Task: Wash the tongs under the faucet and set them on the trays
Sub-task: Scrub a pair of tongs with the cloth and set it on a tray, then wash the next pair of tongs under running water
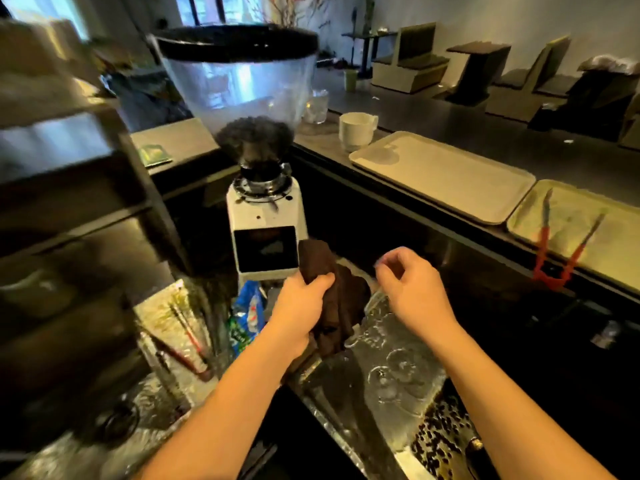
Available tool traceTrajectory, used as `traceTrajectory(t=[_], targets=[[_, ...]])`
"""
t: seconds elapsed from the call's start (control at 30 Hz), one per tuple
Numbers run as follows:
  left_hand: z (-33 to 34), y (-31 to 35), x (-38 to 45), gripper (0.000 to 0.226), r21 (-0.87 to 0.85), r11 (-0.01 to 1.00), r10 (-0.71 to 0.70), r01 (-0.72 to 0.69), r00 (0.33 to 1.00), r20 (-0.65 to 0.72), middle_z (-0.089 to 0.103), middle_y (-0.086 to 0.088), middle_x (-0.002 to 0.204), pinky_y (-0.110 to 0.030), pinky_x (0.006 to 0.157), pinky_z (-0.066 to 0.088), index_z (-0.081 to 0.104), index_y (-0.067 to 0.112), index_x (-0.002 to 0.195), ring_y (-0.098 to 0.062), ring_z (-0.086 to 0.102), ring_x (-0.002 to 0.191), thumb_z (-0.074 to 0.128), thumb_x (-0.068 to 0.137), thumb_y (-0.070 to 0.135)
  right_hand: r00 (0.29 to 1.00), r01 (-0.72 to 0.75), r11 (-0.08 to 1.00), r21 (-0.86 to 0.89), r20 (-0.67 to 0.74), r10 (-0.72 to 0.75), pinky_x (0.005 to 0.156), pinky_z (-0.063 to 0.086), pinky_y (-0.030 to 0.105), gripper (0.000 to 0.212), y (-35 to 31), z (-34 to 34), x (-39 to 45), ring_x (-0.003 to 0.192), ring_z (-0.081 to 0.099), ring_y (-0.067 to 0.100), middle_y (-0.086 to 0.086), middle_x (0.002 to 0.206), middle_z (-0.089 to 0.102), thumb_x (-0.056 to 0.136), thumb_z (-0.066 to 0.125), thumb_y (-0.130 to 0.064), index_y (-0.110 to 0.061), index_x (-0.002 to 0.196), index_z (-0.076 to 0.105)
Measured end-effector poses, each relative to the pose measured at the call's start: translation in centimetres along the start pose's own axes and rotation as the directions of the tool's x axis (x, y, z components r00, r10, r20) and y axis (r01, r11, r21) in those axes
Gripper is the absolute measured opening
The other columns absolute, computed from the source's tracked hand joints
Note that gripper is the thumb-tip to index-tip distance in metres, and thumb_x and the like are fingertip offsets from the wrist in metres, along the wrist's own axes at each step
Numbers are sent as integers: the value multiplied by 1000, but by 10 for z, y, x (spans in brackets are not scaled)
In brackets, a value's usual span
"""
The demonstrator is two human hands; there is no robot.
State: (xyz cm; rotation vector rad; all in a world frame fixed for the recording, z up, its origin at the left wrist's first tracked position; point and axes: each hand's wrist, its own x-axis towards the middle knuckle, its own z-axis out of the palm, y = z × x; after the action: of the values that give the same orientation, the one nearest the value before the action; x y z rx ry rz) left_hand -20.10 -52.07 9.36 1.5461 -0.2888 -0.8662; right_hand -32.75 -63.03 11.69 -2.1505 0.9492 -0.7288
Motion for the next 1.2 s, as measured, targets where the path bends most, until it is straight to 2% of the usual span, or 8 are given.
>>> traceTrajectory(t=[0.13, 0.2, 0.37, 0.6, 0.8, 0.97, 1.1, 1.2], targets=[[-91, -24, -16, 16, -54, 998, -46, 38, 984, -170, 74, -17, 107, -47, 90, 58, 67, 11, 110, -31, 72, 98, 58, 96, 12, 984, 24, 1000, -7, 179, -23, 54, 34, 19, 11, -29, 78, -12, 61, 51, -1, -19, 68, 54, 91, 60, -20, -26, 82, 59], [-141, -39, -23, 15, -83, 995, -77, 55, 953, -292, 74, -13, 99, -34, 77, 60, 69, 10, 107, -24, 74, 85, 59, 95, 10, 960, 36, 999, 15, 277, -39, 55, 33, 21, 12, -48, 124, -23, 66, 56, 12, -13, 67, 58, 91, 61, -21, -22, 80, 61], [-228, -71, -31, 25, -172, 973, -208, 153, 906, -369, 69, -18, 105, -29, 67, 56, 62, 4, 122, -29, 68, 84, 54, 98, 8, 902, 11, 1000, 16, 432, -17, 64, 37, 33, 12, -72, 211, -51, 73, 60, 23, 7, 79, 67, 92, 61, -18, -9, 85, 63], [-288, -91, -12, 22, -121, 971, -239, 208, 895, -377, 72, -17, 108, -46, 89, 58, 64, 7, 118, -34, 70, 96, 54, 99, 10, 879, -55, 998, -29, 473, 62, 56, 34, 26, 12, -83, 285, -59, 65, 52, 4, -12, 70, 57, 91, 59, -17, -23, 80, 58], [-293, -102, 18, 10, -137, 965, -263, 225, 862, -433, 65, -3, 79, -16, 50, 52, 62, 13, 100, -13, 63, 66, 59, 96, 4, 885, -55, 972, -229, 439, 154, 77, 42, 29, 16, -62, 332, -42, 93, 60, 28, 10, 104, 61, 89, 62, -22, -11, 101, 65], [-281, -103, 36, 23, -138, 943, -332, 302, 848, -413, 72, -15, 109, -50, 95, 55, 63, 12, 119, -34, 70, 101, 60, 96, 15, 775, 45, 848, -528, 554, 304, 96, 45, 43, 50, -52, 363, -25, 120, 49, 37, 16, 129, 45, 90, 59, -47, -11, 124, 54], [-277, -110, 47, 24, -100, 928, -365, 358, 823, -436, 70, -8, 109, -49, 100, 51, 62, 17, 119, -28, 68, 103, 59, 96, 23, 703, 211, 813, -543, 662, 260, 99, 45, 40, 33, -52, 372, -9, 123, 46, 32, 18, 131, 52, 97, 49, -30, -10, 121, 59], [-276, -111, 55, 13, -166, 922, -387, 350, 801, -456, 69, -4, 99, -43, 91, 55, 62, 19, 108, -24, 68, 94, 60, 95, 22, 697, 258, 793, -552, 675, 243, 97, 42, 40, 31, -60, 366, 3, 122, 47, 34, 18, 134, 49, 98, 45, -22, -11, 124, 59]])
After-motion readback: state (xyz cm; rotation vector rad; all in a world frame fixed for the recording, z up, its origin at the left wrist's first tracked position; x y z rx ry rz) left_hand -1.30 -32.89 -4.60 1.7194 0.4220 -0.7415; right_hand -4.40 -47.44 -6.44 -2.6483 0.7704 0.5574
